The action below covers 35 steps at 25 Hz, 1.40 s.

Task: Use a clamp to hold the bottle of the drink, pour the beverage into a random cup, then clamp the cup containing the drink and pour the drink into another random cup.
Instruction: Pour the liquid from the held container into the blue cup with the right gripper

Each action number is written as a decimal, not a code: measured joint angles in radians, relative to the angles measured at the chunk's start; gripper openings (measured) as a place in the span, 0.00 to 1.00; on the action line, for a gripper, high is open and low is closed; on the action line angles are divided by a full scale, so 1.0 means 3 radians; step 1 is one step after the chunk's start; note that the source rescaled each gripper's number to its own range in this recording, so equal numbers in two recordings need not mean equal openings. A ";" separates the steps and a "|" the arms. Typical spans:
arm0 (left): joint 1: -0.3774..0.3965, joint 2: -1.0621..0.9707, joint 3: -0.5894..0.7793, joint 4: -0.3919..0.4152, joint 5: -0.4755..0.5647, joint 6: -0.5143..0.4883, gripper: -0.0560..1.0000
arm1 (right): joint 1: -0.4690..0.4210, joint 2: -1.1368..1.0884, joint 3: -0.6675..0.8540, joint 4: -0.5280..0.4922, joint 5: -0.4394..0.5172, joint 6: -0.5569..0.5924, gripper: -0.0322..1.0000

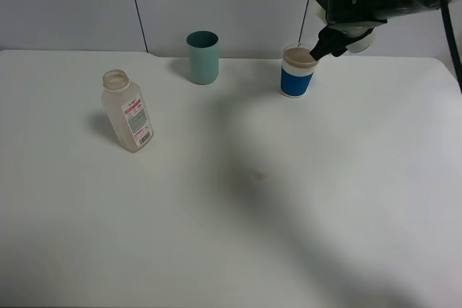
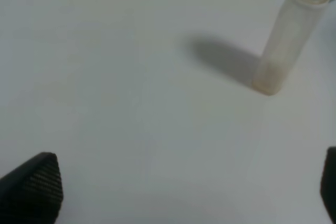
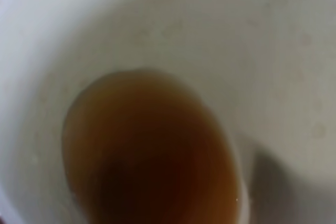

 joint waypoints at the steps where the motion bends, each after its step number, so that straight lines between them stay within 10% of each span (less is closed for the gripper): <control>1: 0.0000 0.0000 0.0000 0.0000 0.0000 0.0000 1.00 | 0.0000 0.0000 0.0000 0.0000 0.0000 0.0000 0.03; 35: 0.0000 0.0000 0.0000 0.0000 0.0000 0.0000 1.00 | 0.0000 0.0000 0.0000 -0.0271 0.0276 -0.0911 0.03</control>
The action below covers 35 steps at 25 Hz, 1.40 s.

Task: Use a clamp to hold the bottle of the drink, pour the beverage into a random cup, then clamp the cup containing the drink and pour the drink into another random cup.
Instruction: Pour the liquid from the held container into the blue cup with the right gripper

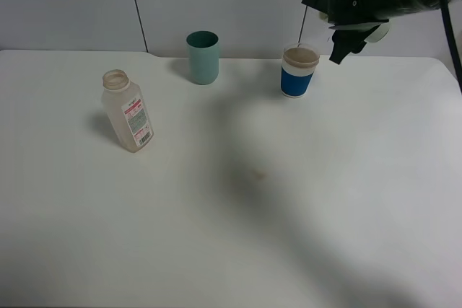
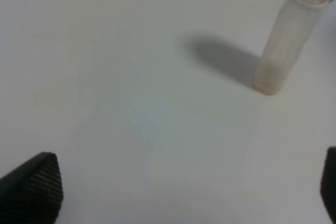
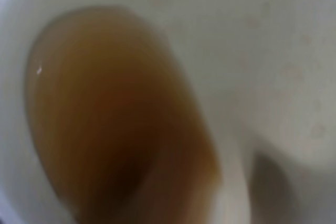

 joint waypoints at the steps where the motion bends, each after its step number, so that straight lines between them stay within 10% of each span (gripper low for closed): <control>1: 0.0000 0.0000 0.0000 0.0000 0.0000 0.0000 1.00 | 0.0000 0.0000 0.0000 -0.0031 0.0016 -0.0008 0.03; 35: 0.0000 0.0000 0.0000 0.0000 0.0000 0.0000 1.00 | 0.0000 0.0000 0.0000 -0.0325 0.0161 -0.0319 0.03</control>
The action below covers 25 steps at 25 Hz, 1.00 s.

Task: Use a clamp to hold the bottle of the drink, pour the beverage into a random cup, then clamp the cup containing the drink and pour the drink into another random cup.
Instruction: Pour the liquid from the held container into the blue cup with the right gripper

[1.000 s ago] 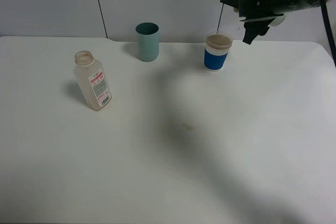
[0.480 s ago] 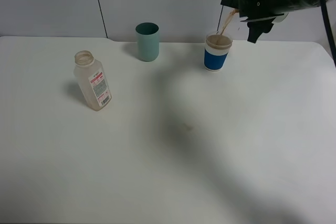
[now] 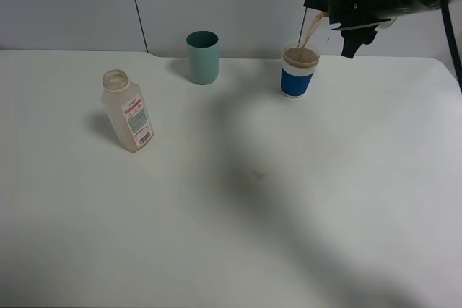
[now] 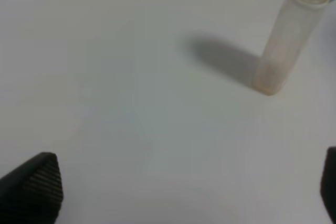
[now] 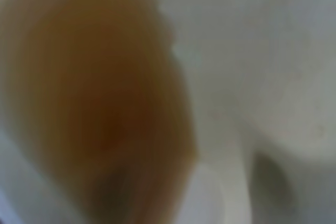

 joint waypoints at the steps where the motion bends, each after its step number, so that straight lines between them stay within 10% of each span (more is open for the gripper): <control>1: 0.0000 0.0000 0.0000 0.0000 0.0000 0.0000 1.00 | 0.0000 0.0000 0.0000 -0.0015 0.0006 0.0000 0.03; 25: 0.0000 0.0000 0.0000 0.0000 0.0000 0.0000 1.00 | 0.0000 0.0000 0.0000 -0.0485 0.0039 -0.0125 0.03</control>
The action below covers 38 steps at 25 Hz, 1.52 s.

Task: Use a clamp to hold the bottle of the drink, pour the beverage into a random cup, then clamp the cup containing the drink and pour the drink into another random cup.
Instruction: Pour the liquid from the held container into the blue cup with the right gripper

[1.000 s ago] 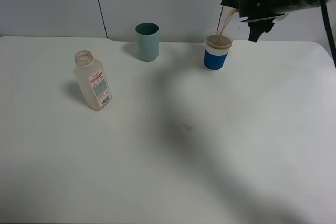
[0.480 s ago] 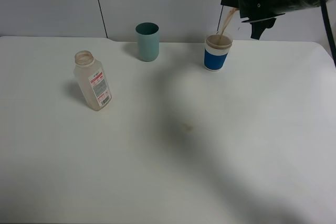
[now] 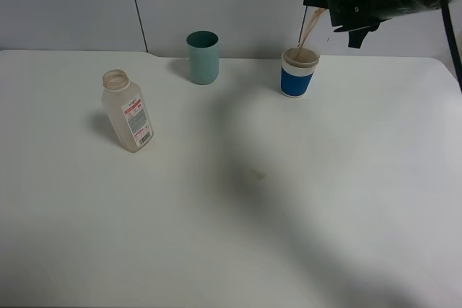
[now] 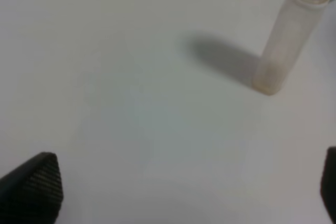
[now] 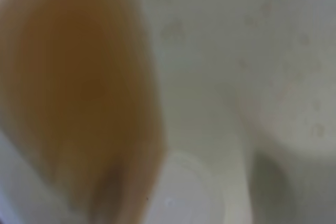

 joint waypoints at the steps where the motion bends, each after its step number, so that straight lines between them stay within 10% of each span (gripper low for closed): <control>1: 0.0000 0.0000 0.0000 0.0000 0.0000 0.0000 1.00 | 0.0000 0.0000 0.0000 -0.0024 0.0000 0.0000 0.03; 38: 0.0000 0.0000 0.0000 0.0000 0.0000 0.0000 1.00 | 0.0000 0.0000 0.0000 -0.0244 0.0006 0.0294 0.03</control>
